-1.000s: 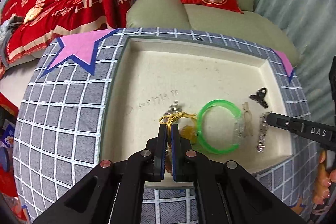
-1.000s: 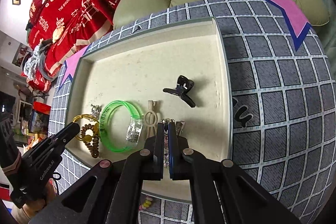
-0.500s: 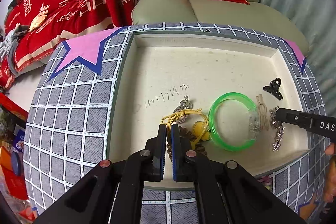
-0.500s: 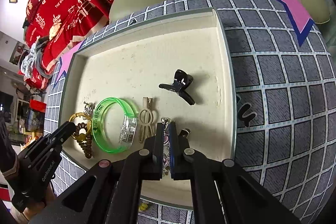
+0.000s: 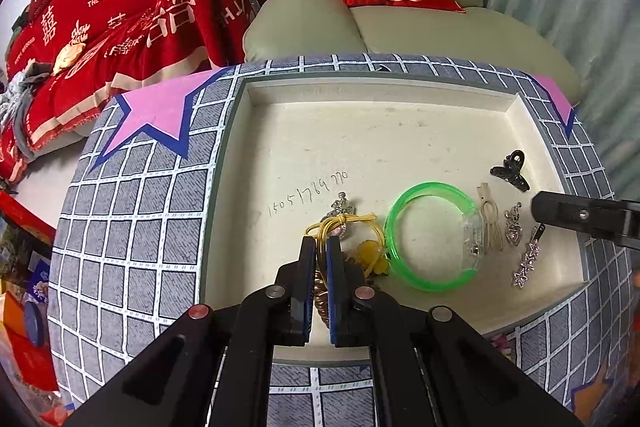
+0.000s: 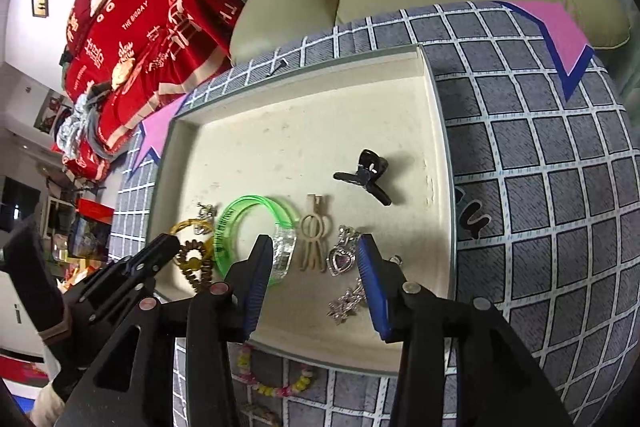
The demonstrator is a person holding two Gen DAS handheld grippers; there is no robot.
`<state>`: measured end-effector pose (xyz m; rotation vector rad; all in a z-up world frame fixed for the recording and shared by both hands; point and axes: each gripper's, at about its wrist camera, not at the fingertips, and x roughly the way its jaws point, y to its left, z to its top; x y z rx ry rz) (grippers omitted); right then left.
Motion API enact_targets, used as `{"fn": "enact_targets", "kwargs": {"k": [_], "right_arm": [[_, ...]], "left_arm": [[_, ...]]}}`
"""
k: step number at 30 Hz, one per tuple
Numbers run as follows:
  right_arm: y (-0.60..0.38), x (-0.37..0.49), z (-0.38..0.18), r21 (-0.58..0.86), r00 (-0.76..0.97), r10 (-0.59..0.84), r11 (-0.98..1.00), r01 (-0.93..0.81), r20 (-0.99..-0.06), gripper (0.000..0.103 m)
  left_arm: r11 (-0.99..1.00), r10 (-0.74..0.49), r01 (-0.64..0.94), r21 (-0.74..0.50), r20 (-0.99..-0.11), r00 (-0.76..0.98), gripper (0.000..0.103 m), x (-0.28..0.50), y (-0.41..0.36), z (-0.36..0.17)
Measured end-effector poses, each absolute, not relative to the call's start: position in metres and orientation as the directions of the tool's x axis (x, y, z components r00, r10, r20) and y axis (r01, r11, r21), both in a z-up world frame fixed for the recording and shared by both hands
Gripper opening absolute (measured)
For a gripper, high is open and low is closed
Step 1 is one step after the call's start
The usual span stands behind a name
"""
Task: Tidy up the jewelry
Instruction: 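Open the left tool and withdraw both tools toward the remaining bracelets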
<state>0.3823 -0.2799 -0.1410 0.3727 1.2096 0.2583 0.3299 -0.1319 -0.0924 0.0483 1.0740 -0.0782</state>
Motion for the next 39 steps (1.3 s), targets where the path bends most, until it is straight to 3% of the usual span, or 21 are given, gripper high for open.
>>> {"fn": "enact_targets", "kwargs": {"k": [3,11,12,13,14,25,39], "right_arm": [[-0.28,0.379,-0.137,0.42,0.342,0.396,0.907,-0.002,-0.853,0.051],[-0.278,0.364,-0.126,0.458,0.359,0.429,0.889,-0.006,-0.829,0.073],[-0.277,0.362,-0.125,0.46,0.361,0.431,0.888,-0.006,-0.827,0.073],[-0.277,0.36,-0.124,0.462,0.362,0.433,0.887,-0.006,-0.826,0.076],[-0.277,0.357,-0.123,0.467,0.364,0.436,0.884,-0.004,-0.823,0.084],[-0.282,0.333,-0.118,0.502,0.358,0.456,0.864,0.042,-0.815,0.084],[-0.283,0.282,-0.143,0.446,0.254,0.408,0.887,0.115,-0.877,0.084]], "left_arm": [[0.997,-0.041,0.077,-0.005,-0.879,0.475,0.015,0.33,-0.128,-0.091],[0.997,-0.058,0.08,-0.02,-0.869,0.492,0.015,0.326,-0.127,-0.083],[0.997,-0.057,0.079,-0.02,-0.868,0.494,0.03,0.326,-0.126,-0.082],[0.997,-0.059,0.079,-0.023,-0.869,0.492,0.097,0.325,-0.125,-0.081],[0.998,-0.045,0.066,-0.015,-0.869,0.492,0.103,0.324,-0.124,-0.08],[0.997,-0.007,0.067,0.039,-0.821,0.571,0.103,0.308,-0.124,-0.077],[0.995,-0.06,0.094,-0.021,-0.899,0.435,0.103,0.221,-0.118,-0.096]]}}
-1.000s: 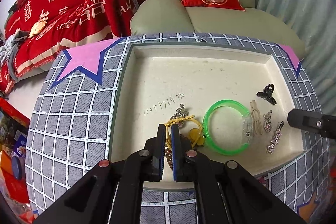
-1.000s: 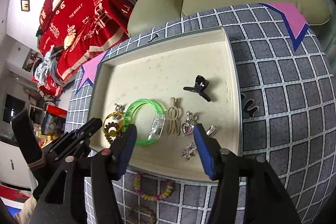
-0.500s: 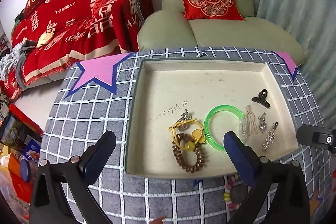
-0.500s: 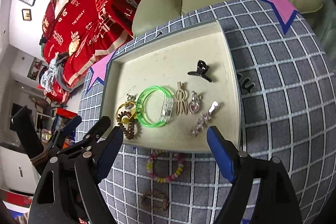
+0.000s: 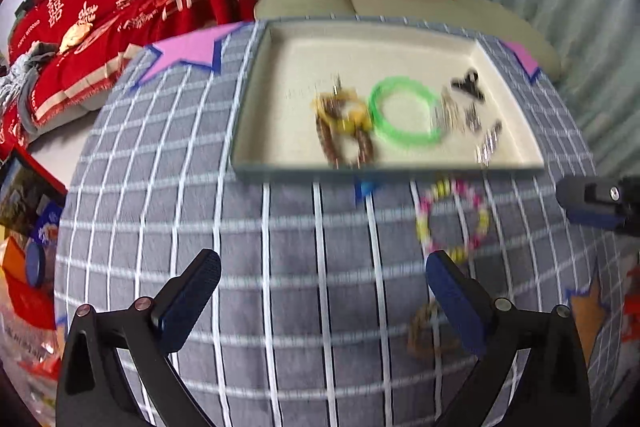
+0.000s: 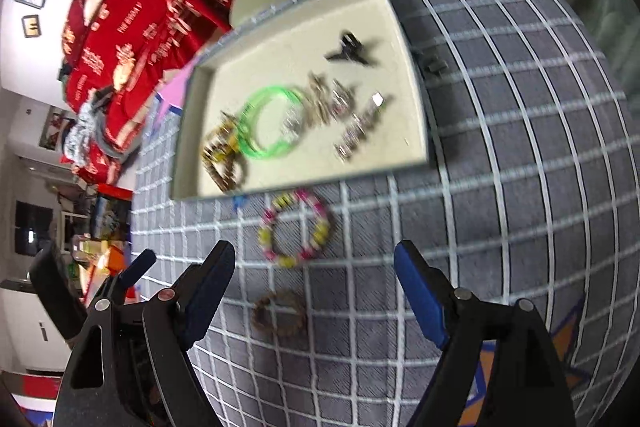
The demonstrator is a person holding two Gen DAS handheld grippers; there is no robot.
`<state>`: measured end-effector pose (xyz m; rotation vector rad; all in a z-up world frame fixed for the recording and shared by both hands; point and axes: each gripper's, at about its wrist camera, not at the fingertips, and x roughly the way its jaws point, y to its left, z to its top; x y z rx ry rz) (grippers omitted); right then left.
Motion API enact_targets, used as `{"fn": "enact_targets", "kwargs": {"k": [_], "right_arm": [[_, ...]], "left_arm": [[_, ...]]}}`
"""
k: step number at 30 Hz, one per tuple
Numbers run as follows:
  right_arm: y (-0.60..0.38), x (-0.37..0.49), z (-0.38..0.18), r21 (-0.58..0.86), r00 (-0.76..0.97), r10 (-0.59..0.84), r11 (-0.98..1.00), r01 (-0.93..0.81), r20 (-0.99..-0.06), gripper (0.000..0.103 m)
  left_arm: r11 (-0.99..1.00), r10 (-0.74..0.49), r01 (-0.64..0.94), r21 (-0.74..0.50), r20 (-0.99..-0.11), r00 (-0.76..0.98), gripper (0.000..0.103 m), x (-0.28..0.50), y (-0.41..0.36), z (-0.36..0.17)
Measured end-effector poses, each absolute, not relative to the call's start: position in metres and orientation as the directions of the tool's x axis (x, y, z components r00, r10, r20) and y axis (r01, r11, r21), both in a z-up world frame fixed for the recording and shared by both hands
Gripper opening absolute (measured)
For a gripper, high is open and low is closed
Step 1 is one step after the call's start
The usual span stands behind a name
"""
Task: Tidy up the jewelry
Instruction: 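Open the left tool and withdraw both tools toward the remaining bracelets, then grasp the braided rope bracelet with the left tool while the right tool grasps the pink-yellow bead bracelet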
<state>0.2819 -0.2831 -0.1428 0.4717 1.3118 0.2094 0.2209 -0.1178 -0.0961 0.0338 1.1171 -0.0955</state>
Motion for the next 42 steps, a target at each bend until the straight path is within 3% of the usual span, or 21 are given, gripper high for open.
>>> {"fn": "enact_targets", "kwargs": {"k": [23,33,39,42], "right_arm": [[-0.245,0.301,-0.188,0.271,0.157,0.248,0.951,0.146,-0.956,0.084],[-0.217,0.31,-0.189,0.13,0.173,0.116,0.989,0.071,-0.978,0.084],[-0.195,0.312,-0.188,0.02,0.195,0.019,1.0,0.008,-0.981,0.068],[-0.184,0.312,-0.188,-0.026,0.206,-0.018,0.999,-0.036,-0.978,0.051]], "left_arm": [[0.995,-0.064,0.093,-0.036,-0.944,0.324,0.103,0.194,-0.141,-0.133],[0.997,-0.032,0.082,-0.007,-0.95,0.31,0.103,0.196,-0.139,-0.141],[0.996,-0.027,0.087,0.0,-0.951,0.309,0.103,0.196,-0.143,-0.143],[0.996,-0.025,0.092,0.004,-0.95,0.311,0.103,0.196,-0.143,-0.143]]}}
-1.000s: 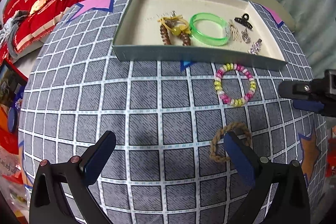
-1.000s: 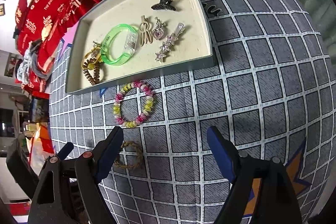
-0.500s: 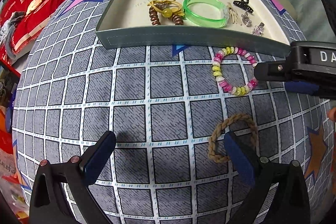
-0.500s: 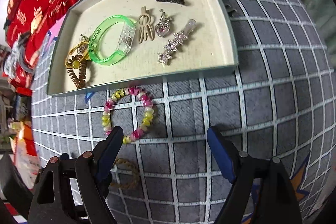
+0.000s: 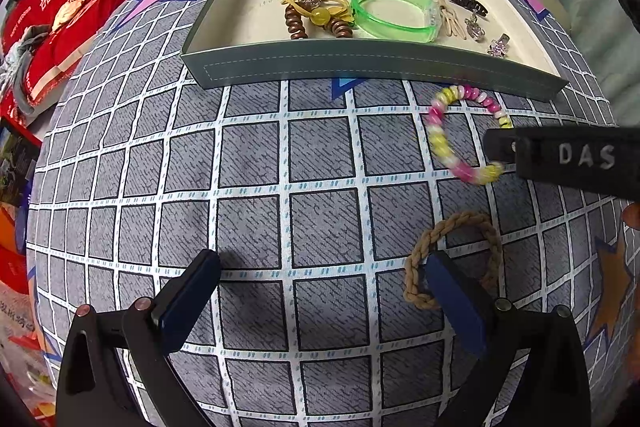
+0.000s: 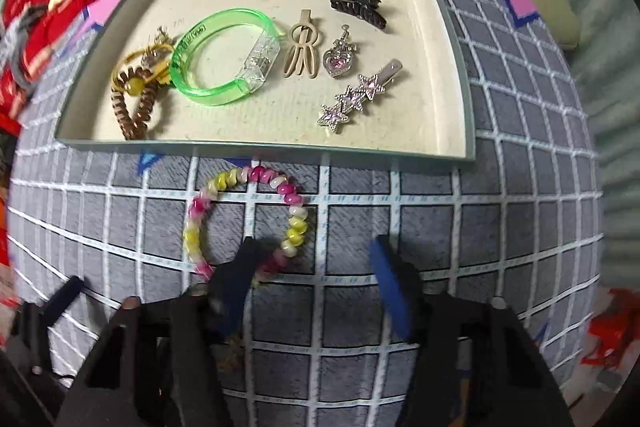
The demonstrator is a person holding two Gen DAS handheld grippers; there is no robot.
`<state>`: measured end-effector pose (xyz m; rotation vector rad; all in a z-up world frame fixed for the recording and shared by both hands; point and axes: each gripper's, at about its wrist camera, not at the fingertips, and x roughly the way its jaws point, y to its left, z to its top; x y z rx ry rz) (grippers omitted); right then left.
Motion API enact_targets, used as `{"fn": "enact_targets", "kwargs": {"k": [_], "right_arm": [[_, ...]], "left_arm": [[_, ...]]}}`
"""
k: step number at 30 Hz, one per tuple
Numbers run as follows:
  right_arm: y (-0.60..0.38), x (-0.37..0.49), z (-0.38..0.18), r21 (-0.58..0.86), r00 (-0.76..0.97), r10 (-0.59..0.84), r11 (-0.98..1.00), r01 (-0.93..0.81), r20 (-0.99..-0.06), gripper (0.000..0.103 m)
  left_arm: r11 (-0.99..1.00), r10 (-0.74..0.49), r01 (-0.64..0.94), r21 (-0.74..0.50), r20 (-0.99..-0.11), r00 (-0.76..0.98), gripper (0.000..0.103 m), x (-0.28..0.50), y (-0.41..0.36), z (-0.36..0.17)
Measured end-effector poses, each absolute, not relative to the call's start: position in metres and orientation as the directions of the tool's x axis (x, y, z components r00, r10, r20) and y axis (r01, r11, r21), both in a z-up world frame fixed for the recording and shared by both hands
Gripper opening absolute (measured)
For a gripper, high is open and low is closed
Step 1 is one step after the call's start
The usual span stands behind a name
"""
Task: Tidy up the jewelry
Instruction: 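Grasp the braided rope bracelet with the left tool while the right tool grasps the pink-yellow bead bracelet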
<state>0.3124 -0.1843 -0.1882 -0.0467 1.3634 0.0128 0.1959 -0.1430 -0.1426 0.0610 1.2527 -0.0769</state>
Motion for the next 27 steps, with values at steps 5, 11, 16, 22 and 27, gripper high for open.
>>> {"fn": "enact_targets", "kwargs": {"k": [5,11,16,22,27], "right_arm": [[-0.174,0.308,-0.188,-0.023,0.207,-0.009,0.998,-0.065,-0.978,0.019],[-0.194,0.294,-0.188,0.014,0.203,0.03,0.997,-0.079,-0.979,0.009],[-0.222,0.283,-0.191,0.059,0.202,0.07,0.996,-0.062,-0.977,0.009],[-0.247,0.26,-0.178,0.092,0.211,0.098,0.995,-0.039,-0.972,0.009],[-0.268,0.243,-0.164,0.114,0.22,0.113,0.993,-0.007,-0.969,0.009]], "left_arm": [[0.994,-0.017,0.111,0.019,-0.95,0.313,0.103,0.195,-0.148,-0.142],[0.983,-0.035,0.184,0.026,-0.947,0.32,0.102,0.192,-0.162,-0.138],[0.978,-0.069,0.211,-0.001,-0.947,0.314,0.095,0.19,-0.171,-0.137],[0.967,-0.099,0.253,-0.021,-0.948,0.303,0.083,0.191,-0.176,-0.135],[0.956,-0.112,0.294,-0.021,-0.948,0.297,0.072,0.189,-0.183,-0.132]]}}
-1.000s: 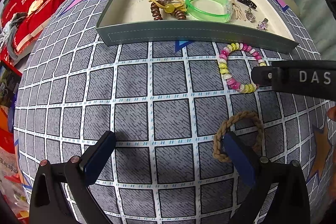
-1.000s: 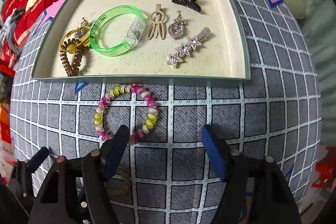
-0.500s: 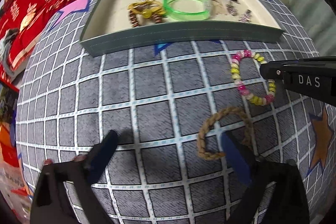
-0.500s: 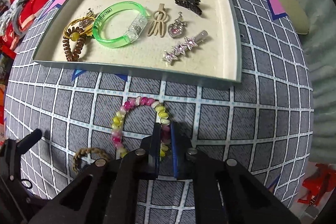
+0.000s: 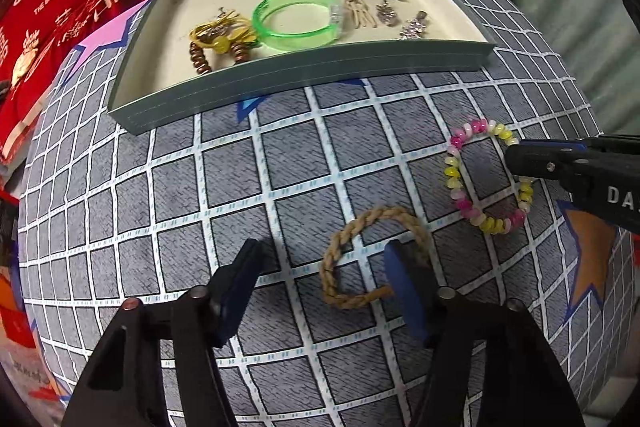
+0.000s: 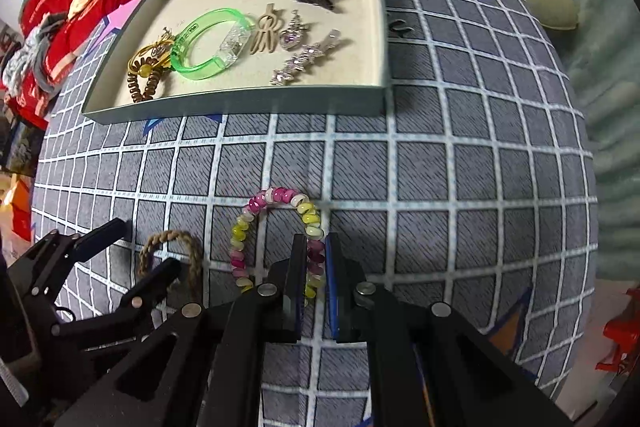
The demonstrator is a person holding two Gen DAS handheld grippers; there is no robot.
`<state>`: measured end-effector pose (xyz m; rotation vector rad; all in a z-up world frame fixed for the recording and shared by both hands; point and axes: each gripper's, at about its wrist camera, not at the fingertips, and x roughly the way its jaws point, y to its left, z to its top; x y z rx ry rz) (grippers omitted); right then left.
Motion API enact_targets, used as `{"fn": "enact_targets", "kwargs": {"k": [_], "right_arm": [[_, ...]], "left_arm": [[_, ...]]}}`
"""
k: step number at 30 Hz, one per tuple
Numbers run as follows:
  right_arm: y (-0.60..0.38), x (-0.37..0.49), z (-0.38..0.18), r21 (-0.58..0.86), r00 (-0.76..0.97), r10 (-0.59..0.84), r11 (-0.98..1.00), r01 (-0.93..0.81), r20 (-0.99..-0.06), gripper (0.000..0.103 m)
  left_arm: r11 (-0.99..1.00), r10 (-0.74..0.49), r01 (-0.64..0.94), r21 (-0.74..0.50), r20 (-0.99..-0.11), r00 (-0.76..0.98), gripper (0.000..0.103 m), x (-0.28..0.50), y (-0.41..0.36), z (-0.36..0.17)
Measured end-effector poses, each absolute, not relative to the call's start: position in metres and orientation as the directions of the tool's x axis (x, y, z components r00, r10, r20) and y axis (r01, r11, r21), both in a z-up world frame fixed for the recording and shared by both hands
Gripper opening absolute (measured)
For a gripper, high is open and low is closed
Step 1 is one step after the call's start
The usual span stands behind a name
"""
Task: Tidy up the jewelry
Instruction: 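Grasp the braided rope bracelet with the left tool while the right tool grasps the pink-yellow bead bracelet, then carry the rope bracelet into the tray with the left tool while the right tool releases the bead bracelet there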
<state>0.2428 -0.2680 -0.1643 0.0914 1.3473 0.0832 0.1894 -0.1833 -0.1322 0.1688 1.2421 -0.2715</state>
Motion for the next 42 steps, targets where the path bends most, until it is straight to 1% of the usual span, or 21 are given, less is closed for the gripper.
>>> {"fn": "enact_targets", "kwargs": {"k": [2,5,6,7,8,9,14,16,30,42], "right_arm": [[-0.275,0.238,-0.16,0.12,0.222,0.116,0.993,0.005,-0.968,0.009],[-0.292,0.228,-0.152,0.134,0.226,0.125,0.991,0.024,-0.966,0.009],[-0.295,0.226,-0.15,0.139,0.227,0.129,0.99,0.03,-0.965,0.009],[-0.295,0.225,-0.148,0.143,0.228,0.132,0.989,0.034,-0.965,0.009],[-0.298,0.222,-0.146,0.148,0.229,0.136,0.988,0.039,-0.964,0.009],[-0.3,0.219,-0.145,0.153,0.229,0.14,0.987,0.043,-0.963,0.009],[-0.321,0.199,-0.132,0.185,0.233,0.165,0.981,0.066,-0.958,0.009],[-0.323,0.196,-0.128,0.192,0.236,0.171,0.979,0.071,-0.957,0.009],[-0.325,0.187,-0.106,0.222,0.243,0.196,0.971,0.084,-0.95,0.009],[-0.323,0.205,-0.078,0.232,0.275,0.204,0.97,0.074,-0.939,0.009]], "left_arm": [[0.954,-0.115,0.299,-0.023,-0.949,0.294,0.071,0.188,-0.185,-0.132],[0.947,-0.127,0.321,-0.027,-0.947,0.295,0.059,0.186,-0.189,-0.13],[0.945,-0.129,0.326,-0.026,-0.946,0.298,0.045,0.185,-0.191,-0.129],[0.941,-0.137,0.336,-0.029,-0.944,0.3,0.036,0.184,-0.193,-0.128],[0.94,-0.141,0.339,-0.034,-0.944,0.297,0.022,0.184,-0.193,-0.128],[0.941,-0.148,0.336,-0.043,-0.945,0.292,0.016,0.185,-0.193,-0.127],[0.954,-0.226,0.257,-0.158,-0.938,0.264,0.016,0.189,-0.179,-0.125],[0.954,-0.241,0.242,-0.177,-0.934,0.265,0.016,0.187,-0.172,-0.123],[0.951,-0.286,0.207,-0.229,-0.906,0.312,0.016,0.174,-0.144,-0.088],[0.954,-0.286,0.189,-0.232,-0.891,0.352,0.016,0.188,-0.139,-0.065]]}}
